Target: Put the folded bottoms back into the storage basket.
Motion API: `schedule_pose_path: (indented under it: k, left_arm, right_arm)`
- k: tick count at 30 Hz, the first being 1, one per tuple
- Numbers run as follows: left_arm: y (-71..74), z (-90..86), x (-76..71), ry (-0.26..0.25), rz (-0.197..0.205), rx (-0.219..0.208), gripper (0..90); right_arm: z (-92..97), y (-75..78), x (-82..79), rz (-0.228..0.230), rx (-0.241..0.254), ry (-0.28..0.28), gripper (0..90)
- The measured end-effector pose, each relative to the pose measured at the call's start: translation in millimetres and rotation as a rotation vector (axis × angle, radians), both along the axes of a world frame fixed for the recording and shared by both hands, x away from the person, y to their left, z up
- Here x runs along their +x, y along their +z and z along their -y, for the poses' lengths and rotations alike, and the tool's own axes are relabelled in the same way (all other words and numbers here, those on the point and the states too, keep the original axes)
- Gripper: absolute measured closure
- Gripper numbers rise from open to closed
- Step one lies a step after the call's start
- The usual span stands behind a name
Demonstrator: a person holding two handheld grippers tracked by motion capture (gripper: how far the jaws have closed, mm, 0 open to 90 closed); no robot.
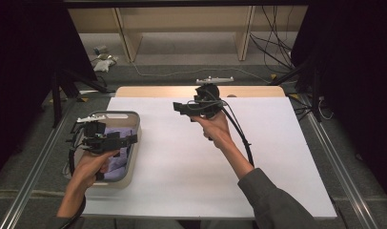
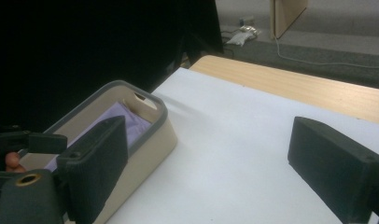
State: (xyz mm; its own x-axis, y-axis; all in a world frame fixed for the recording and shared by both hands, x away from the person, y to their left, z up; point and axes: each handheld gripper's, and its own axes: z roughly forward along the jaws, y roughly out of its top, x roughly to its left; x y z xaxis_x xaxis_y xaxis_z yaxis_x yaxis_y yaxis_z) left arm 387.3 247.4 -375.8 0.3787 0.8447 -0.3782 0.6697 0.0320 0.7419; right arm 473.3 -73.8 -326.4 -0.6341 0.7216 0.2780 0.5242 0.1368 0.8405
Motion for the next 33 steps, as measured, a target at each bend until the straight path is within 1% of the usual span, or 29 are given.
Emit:
schedule_pose_path:
  k: [2,5,10,12,14,16,17,19,25,28,30,33]
  left_arm:
    - [0.7,3.0,-0.8,-0.014,0.008,0.005,12.8]
    - [1.5,7.8,-2.2,-0.019,0.029,0.0,12.7]
    - [1.1,16.0,-5.0,-0.037,0.068,0.0,12.5]
    - [0.1,19.6,-5.9,-0.048,0.076,-0.004,12.5]
    - [-0.5,23.3,-6.9,-0.058,0.083,0.006,12.3]
    - [-1.4,26.8,-8.0,-0.065,0.095,0.003,12.2]
    - [-1.8,28.1,-8.4,-0.072,0.1,0.009,12.1]
    - [-3.3,31.3,-9.6,-0.072,0.109,0.003,12.0]
    - [-7.4,37.6,-12.7,-0.08,0.135,0.002,11.8]
    - [-8.2,39.8,-14.1,-0.075,0.149,-0.011,11.8]
    - [-8.7,40.3,-15.1,-0.075,0.158,-0.012,11.9]
    - [-9.5,41.5,-16.8,-0.074,0.169,-0.02,11.9]
  right_arm:
    - [2.6,-0.1,-1.3,0.001,0.01,0.002,12.9]
    - [6.4,-0.1,-4.4,0.013,0.012,0.005,13.0]
    - [15.2,-2.9,-10.3,0.019,0.019,0.008,13.0]
    - [19.9,-4.0,-13.4,0.026,0.027,0.011,13.0]
    - [24.7,-4.7,-16.7,0.042,0.026,0.01,12.9]
    - [29.7,-5.5,-20.3,0.05,0.027,0.011,12.8]
    - [32.4,-6.2,-21.8,0.054,0.029,0.01,12.8]
    - [37.7,-7.5,-25.1,0.056,0.036,0.007,12.8]
    - [49.9,-11.4,-35.9,0.089,0.03,0.001,12.8]
    - [53.1,-13.6,-40.8,0.089,0.042,0.007,12.8]
    - [54.7,-15.7,-43.7,0.09,0.037,0.011,12.8]
    - [56.7,-18.4,-48.0,0.104,0.032,0.012,12.8]
